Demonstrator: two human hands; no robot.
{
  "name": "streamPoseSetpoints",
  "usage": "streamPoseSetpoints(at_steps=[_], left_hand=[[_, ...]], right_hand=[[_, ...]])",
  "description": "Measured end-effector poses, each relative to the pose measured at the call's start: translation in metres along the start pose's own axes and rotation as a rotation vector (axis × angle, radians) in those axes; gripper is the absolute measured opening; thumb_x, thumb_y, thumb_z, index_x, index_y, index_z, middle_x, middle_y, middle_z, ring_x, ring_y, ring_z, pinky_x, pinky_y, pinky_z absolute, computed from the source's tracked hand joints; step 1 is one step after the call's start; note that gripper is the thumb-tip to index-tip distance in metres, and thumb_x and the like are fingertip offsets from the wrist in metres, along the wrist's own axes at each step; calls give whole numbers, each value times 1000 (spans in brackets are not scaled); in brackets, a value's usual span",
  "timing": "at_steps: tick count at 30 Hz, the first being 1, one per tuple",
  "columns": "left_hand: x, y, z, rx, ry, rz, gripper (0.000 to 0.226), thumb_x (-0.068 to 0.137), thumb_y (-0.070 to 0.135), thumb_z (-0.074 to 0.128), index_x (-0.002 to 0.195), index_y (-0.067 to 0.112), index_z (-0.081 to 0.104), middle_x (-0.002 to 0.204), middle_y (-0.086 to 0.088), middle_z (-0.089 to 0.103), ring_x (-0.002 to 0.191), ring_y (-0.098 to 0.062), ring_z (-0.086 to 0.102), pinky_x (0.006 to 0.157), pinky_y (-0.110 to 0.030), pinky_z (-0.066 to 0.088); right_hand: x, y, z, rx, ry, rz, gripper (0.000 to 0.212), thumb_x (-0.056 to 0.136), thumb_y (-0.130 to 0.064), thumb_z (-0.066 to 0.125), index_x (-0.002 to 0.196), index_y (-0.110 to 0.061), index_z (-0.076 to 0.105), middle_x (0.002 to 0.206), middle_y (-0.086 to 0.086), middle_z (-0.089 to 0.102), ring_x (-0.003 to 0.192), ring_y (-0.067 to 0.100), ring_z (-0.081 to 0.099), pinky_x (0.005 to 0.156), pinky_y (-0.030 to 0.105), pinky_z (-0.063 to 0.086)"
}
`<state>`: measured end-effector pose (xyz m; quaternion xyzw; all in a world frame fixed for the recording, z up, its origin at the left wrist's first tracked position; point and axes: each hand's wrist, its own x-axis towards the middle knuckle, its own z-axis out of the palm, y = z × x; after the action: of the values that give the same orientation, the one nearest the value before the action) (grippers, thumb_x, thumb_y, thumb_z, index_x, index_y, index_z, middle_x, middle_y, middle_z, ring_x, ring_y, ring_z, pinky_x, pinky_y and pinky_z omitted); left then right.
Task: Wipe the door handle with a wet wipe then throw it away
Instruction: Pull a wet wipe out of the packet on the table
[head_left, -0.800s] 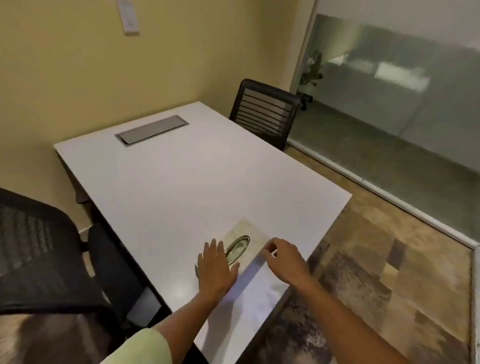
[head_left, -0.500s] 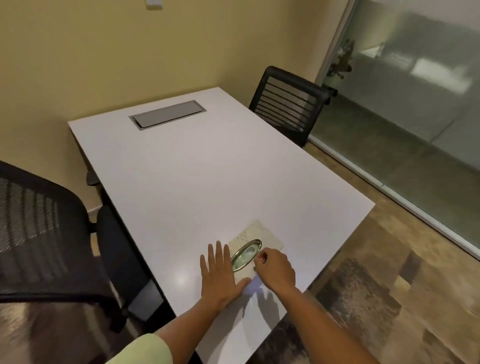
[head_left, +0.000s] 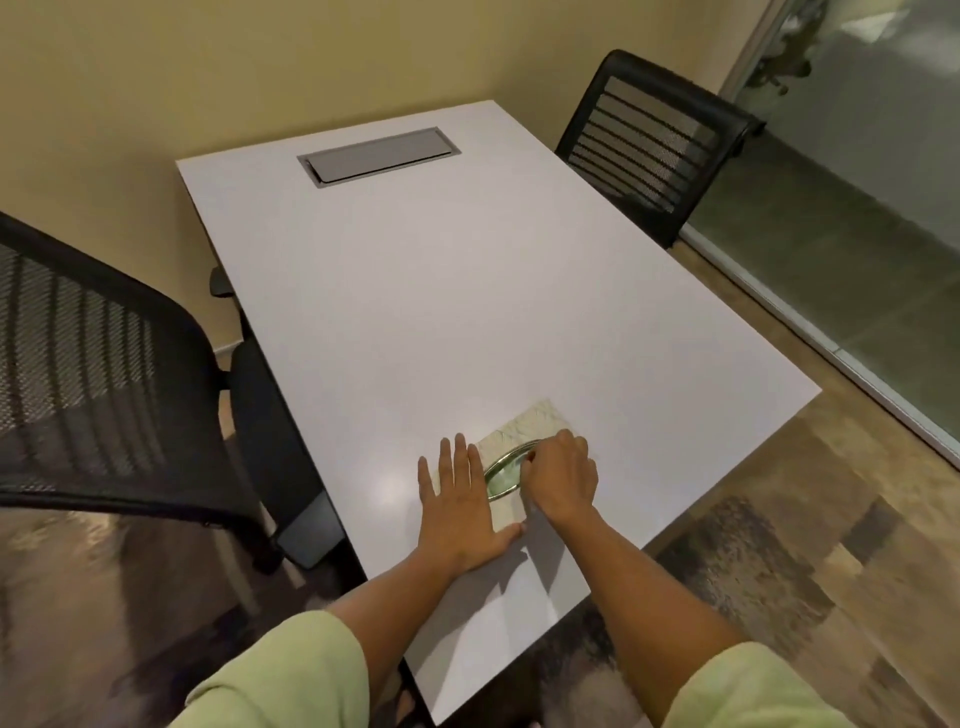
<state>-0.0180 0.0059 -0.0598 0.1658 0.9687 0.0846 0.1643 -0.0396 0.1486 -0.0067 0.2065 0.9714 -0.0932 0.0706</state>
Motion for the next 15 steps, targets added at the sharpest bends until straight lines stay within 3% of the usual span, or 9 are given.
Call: streamPoseSetpoints(at_steps=[7,15], left_hand=[[-1,-1,4,7,14,-7,126,70,94,16,157,9,-17,165,-14,-25,148,-33,-35,117,-61,-22],[0,-1,8,21,33,-20,125,68,95,12,160,13,-13,166,-12,-26,147,-33,-35,117,-61,-24]], right_hand=[[10,-9,12,-174,-43,-10,15,91,-19,54,96,-22,68,110,3,64,108,26,54,89,41,41],[15,-12,21,-209,-61,-34,17,93,-17,55,102,-20,68,111,3,65,109,25,56,92,42,39]])
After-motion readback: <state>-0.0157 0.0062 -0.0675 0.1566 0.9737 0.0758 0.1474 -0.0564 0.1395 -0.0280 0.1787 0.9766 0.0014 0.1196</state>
